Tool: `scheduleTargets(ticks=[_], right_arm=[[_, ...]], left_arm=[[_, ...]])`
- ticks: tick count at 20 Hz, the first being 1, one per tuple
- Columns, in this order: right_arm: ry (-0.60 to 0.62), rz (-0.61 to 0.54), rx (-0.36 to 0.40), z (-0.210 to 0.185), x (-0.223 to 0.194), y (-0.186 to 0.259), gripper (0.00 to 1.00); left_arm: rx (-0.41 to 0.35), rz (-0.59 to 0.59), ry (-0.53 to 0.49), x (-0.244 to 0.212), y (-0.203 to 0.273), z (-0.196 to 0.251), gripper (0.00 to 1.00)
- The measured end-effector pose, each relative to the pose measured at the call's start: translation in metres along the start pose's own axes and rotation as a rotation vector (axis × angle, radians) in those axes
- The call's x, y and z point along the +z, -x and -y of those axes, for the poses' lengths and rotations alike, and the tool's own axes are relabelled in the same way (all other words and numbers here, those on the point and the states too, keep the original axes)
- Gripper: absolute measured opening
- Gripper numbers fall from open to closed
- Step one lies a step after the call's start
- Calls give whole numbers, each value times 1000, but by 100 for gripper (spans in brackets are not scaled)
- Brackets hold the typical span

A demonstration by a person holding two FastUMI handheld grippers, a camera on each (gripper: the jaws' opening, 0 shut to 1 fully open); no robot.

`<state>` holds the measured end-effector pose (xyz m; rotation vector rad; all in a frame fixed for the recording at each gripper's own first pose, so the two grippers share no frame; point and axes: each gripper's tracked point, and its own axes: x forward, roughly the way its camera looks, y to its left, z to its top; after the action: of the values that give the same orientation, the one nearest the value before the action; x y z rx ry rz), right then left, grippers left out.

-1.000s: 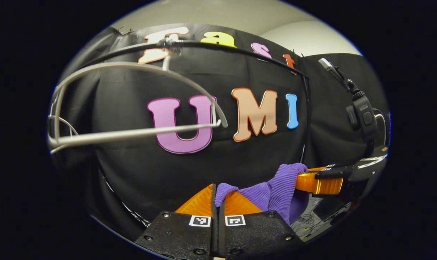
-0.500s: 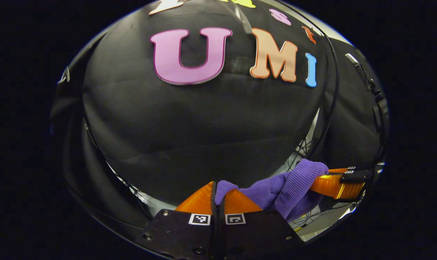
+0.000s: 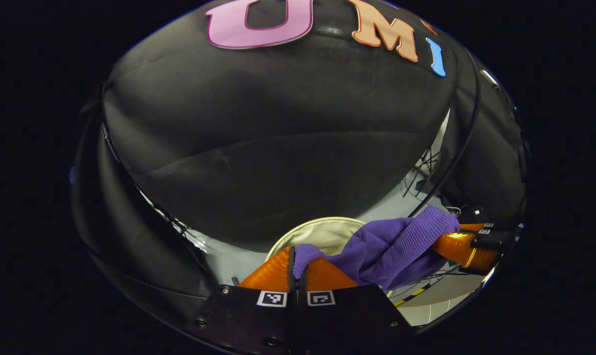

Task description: Grasp the clothes on the hanger with both hands and then place them into the laundry hamper below.

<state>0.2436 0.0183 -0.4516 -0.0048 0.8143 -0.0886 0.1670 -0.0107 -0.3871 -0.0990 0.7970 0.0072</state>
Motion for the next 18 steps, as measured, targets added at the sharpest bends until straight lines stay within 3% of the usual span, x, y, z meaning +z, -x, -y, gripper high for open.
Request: scheduleTargets(ticks=[2, 3, 6, 7, 8, 18], right_arm=[[-12, -50, 2, -3, -15, -13, 8], [-7, -87, -17, 1, -24, -19, 11], [9, -81, -5, -4, -23, -13, 62], [22, -75, -11, -3, -20, -6, 80], [33, -72, -8, -4, -17, 0, 98], [116, 26, 30, -13, 30, 77, 99]], left_arm=[[-28, -49, 21, -9, -3, 8, 2], [-61, -70, 60, -14, 1, 17, 9], [-12, -128, 79, -20, 18, 9, 99], [-17, -135, 94, -17, 16, 12, 95], [-14, -132, 98, -16, 20, 13, 97], [33, -33, 115, 3, 23, 7, 97]])
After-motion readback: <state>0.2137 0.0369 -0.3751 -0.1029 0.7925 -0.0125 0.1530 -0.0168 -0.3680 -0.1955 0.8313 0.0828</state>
